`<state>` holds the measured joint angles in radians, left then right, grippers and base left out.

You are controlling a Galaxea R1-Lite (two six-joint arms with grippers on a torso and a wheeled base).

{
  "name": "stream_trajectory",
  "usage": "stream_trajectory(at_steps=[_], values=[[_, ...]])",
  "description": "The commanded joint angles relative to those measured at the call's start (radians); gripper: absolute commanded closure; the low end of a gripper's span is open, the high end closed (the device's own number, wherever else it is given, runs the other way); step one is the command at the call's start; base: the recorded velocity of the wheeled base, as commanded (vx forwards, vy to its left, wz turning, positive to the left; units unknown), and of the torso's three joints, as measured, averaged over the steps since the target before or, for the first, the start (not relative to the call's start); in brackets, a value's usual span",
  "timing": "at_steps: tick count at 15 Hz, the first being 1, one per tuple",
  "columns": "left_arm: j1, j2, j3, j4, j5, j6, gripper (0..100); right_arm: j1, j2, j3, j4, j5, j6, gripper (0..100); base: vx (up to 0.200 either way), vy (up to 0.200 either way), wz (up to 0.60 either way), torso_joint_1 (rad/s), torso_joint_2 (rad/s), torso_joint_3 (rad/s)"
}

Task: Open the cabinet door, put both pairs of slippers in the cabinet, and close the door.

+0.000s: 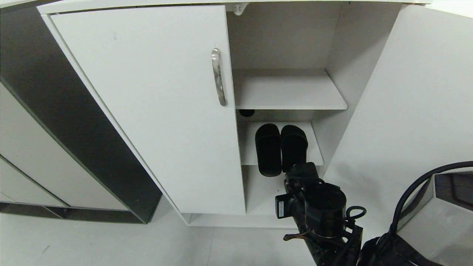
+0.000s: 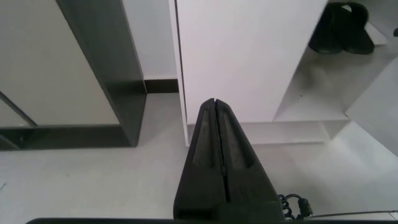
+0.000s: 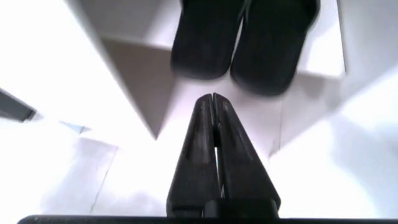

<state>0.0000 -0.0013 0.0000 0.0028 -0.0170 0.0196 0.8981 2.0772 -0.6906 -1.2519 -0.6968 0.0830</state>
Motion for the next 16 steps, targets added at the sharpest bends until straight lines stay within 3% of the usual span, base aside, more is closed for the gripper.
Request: stream_trajectory(at_steps=[1,11,16], values=[[0.0,0.001,0.0,0.0,0.0,0.0,100,0.001,0.0,0.0,0.0,0.0,0.0,100,0.0,0.0,0.0,0.0,0.0,0.0],[0.0,0.001,0.0,0.0,0.0,0.0,100,0.007,-0.011,0.013,-0.009,-0.001,0.0,100,0.0,0.0,0.0,0.0,0.0,0.0],[0.0,0.001,0.0,0.0,0.0,0.0,100,0.007,-0.009,0.014,-0.009,-0.001,0.0,100,0.0,0.0,0.0,0.001,0.0,0.169]])
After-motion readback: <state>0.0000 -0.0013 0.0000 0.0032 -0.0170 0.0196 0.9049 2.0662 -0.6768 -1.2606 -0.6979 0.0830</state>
